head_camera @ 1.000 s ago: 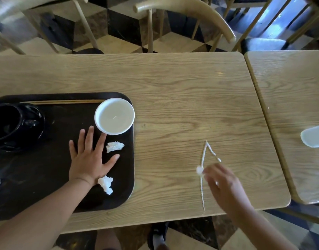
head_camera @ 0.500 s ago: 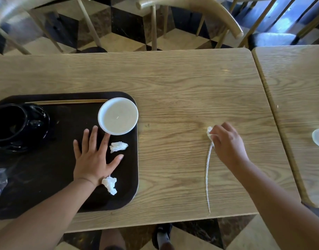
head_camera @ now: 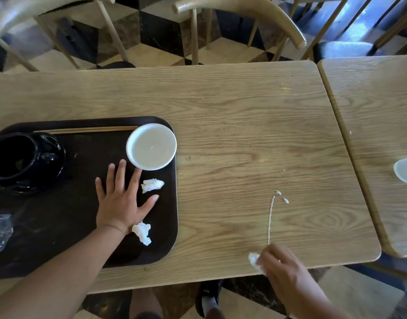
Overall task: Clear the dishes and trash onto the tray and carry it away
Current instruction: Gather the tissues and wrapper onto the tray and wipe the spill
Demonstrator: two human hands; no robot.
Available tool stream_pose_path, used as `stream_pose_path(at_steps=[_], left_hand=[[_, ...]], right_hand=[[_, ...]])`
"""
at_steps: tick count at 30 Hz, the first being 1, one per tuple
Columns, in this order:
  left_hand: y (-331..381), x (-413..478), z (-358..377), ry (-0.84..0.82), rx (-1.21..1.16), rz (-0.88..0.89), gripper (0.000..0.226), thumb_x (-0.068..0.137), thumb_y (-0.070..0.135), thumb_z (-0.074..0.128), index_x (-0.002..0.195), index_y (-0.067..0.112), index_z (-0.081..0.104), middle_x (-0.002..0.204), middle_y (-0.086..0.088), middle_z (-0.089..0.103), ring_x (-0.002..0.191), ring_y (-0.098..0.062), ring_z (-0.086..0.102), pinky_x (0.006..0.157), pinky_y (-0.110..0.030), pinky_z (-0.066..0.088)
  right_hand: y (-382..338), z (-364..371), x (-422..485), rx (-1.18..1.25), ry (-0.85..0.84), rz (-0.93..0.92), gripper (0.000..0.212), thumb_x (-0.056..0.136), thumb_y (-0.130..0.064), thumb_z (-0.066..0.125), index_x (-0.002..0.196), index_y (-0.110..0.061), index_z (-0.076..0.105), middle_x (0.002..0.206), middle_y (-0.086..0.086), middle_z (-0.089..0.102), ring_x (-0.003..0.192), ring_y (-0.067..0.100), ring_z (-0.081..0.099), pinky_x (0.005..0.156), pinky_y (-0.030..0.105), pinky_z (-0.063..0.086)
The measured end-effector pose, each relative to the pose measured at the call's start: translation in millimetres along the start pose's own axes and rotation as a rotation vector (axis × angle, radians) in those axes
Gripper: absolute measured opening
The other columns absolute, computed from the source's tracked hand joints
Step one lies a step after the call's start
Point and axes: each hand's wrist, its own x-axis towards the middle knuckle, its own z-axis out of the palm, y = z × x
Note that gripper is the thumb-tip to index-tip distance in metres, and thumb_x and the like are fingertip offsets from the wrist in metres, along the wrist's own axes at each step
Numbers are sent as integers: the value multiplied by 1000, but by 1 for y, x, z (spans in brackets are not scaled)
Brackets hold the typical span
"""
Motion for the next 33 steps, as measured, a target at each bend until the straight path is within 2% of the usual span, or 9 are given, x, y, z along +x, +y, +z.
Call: stream_pose_path(at_steps=[3, 8, 13, 18, 20, 23, 27, 30, 33], left_hand=[[1, 1, 0, -10, 3, -6, 90, 76, 76, 34, 149, 24, 31, 162, -14, 15, 149, -38, 7, 115, -65, 8], [1, 1, -1, -17, 3, -3, 90, 76, 75, 35, 150, 25, 30, 161, -16, 17, 149, -39, 7, 114, -66, 9], [-1, 2, 1, -9, 6, -2, 90, 75, 74, 37, 149, 23, 32, 161, -16, 17, 149, -39, 8, 114, -66, 10], [-1, 1, 2, 1, 5, 5, 88, 75, 73, 39, 148, 23, 33, 161, -16, 19, 149, -40, 10, 113, -67, 11], [-1, 1, 1, 2, 2, 4, 88, 75, 72, 39, 149, 24, 32, 160, -16, 19, 149, -40, 10, 112, -67, 11], [0, 1, 0, -12, 2, -8, 88, 75, 73, 37, 150, 26, 29, 162, -15, 16, 149, -38, 7, 114, -66, 9], [1, 1, -2, -20, -6, -10, 89, 75, 74, 36, 149, 25, 31, 162, -15, 16, 149, -38, 7, 114, -66, 9], [0, 1, -1, -17, -11, -4, 89, 74, 73, 38, 148, 23, 35, 161, -16, 18, 149, -40, 10, 113, -67, 10], [0, 1, 0, -14, 1, -3, 89, 75, 74, 37, 148, 23, 34, 161, -15, 17, 149, -39, 8, 113, -66, 10]], right_hand=[[22, -29, 40, 9, 161, 84, 15, 89, -4, 59, 92, -16, 68, 91, -6, 57, 77, 11, 57, 69, 18, 46], [81, -70, 118, -137, 395, 273, 11, 86, 2, 65, 93, -6, 69, 94, 10, 62, 81, 28, 60, 69, 30, 43], [113, -80, 163, -146, 413, 377, 11, 87, -6, 62, 95, -7, 70, 100, 15, 62, 87, 35, 60, 73, 33, 44], [103, -63, 155, -170, 445, 342, 12, 82, 5, 62, 86, -5, 66, 93, 13, 59, 82, 34, 58, 64, 33, 45], [84, -48, 132, -161, 421, 256, 12, 84, 5, 61, 84, -7, 64, 89, 9, 56, 76, 29, 54, 62, 30, 41], [48, -22, 80, -119, 341, 134, 12, 89, 1, 57, 83, -7, 63, 86, 3, 54, 73, 20, 50, 60, 31, 43], [12, 6, 4, -43, 117, 64, 23, 84, 4, 64, 91, -18, 62, 92, -5, 54, 77, 12, 51, 61, 31, 49], [9, 8, -29, 5, -39, 54, 37, 79, 10, 68, 94, -23, 62, 97, -12, 52, 83, 10, 52, 67, 25, 49], [16, -9, -20, -8, -35, 16, 21, 86, 2, 65, 90, -19, 64, 96, -11, 54, 83, 7, 56, 69, 23, 50]])
